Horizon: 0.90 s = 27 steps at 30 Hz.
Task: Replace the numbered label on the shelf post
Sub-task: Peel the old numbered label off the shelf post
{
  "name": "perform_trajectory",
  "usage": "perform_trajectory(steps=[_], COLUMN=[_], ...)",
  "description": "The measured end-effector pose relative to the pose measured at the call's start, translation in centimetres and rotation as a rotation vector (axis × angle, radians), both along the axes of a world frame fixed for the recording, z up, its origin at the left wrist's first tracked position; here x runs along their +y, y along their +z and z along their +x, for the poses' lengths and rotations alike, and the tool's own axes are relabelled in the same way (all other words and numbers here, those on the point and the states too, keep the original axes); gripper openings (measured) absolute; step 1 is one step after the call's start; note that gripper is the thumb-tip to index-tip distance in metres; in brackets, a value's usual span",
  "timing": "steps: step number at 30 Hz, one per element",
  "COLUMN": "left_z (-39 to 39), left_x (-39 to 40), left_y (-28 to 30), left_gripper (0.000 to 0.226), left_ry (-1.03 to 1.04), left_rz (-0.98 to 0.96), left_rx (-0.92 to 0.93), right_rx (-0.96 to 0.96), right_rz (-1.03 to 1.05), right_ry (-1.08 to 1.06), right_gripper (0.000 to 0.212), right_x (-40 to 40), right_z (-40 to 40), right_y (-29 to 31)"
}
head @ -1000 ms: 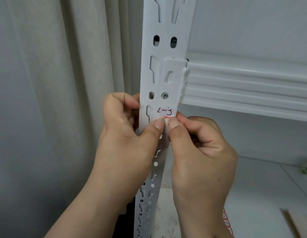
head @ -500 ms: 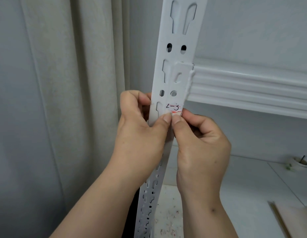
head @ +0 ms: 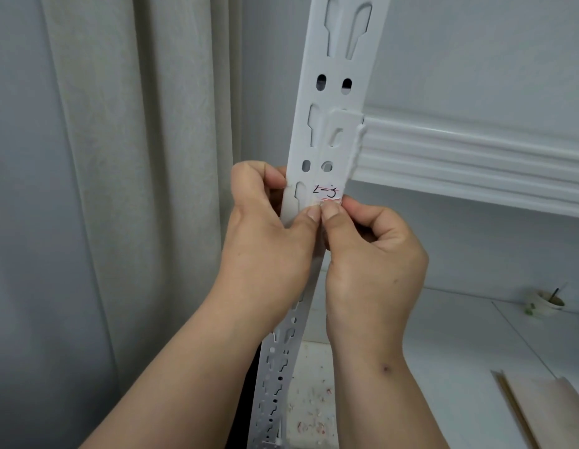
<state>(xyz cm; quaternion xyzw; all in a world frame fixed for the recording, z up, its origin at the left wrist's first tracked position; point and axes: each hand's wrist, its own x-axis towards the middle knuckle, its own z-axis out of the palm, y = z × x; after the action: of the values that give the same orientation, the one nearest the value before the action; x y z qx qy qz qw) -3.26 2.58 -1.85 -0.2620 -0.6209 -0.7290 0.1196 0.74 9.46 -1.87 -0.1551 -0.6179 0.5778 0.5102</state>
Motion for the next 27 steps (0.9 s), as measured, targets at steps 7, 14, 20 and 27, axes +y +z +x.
perform_trajectory(steps=[7,14,20,27], left_z=[0.1,0.2,0.1,0.8], left_x=[0.2,0.3,0.3,0.3], left_y=[-0.1,-0.2,-0.1,0.1], left_gripper=[0.034,0.036,0.039,0.043], left_ry=[0.026,0.029,0.038,0.03], left_rz=[0.009,0.035,0.031,0.082], left_rx=[-0.002,0.006,0.015,0.004], right_rx=[0.01,-0.002,-0.008,0.016], right_rz=[-0.025,0.012,0.031,-0.047], right_ry=[0.054,0.055,0.039,0.255], right_gripper=[0.007,0.009,0.007,0.009], right_x=[0.1,0.5,0.4,1.6], right_z=[0.1,0.1,0.1,0.9], right_y=[-0.2,-0.2,-0.2,0.5])
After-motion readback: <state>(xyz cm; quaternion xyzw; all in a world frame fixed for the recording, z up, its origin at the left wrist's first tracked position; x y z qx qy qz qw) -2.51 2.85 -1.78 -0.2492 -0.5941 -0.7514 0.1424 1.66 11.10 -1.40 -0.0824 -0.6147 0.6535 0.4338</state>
